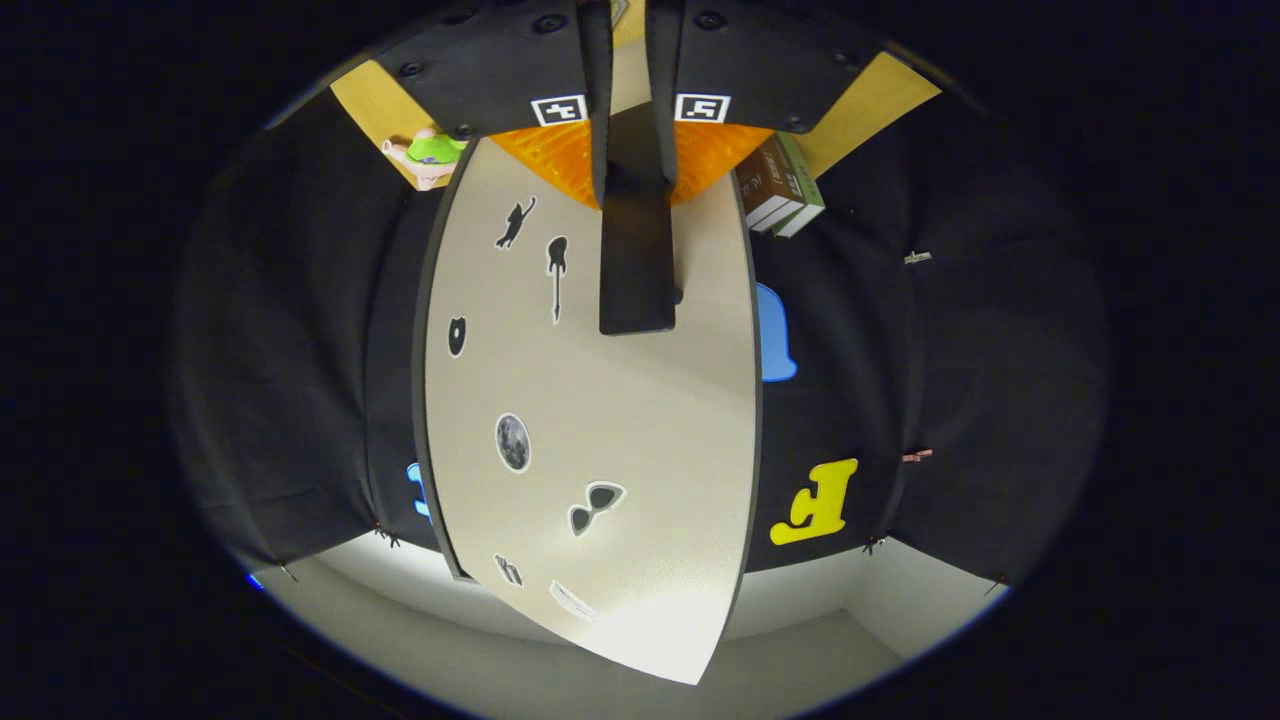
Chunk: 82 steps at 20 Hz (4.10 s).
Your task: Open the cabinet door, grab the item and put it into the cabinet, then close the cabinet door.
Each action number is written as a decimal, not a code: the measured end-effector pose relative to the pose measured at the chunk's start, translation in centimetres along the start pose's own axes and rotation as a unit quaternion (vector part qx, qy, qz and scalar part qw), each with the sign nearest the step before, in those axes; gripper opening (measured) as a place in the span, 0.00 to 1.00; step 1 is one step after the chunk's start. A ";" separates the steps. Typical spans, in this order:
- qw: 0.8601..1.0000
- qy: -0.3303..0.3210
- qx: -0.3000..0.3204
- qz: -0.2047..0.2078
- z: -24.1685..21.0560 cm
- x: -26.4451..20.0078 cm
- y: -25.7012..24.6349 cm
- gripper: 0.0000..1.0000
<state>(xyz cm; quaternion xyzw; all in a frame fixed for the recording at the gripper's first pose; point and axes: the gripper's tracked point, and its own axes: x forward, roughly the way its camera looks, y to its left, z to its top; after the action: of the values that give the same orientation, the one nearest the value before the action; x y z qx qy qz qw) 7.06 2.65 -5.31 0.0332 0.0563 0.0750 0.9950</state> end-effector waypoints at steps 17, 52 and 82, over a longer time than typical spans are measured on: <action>0.992 -0.030 0.018 -0.120 1.1 -2.5 -8.1 0.14; 0.992 0.121 0.032 -0.017 -14.0 1.3 6.0 0.98; 0.908 0.405 0.059 -0.095 -48.9 9.7 1.2 0.62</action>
<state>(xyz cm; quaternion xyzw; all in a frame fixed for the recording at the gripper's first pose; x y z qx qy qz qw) 10.72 8.15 -54.73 0.0528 0.4613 -0.0165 0.8855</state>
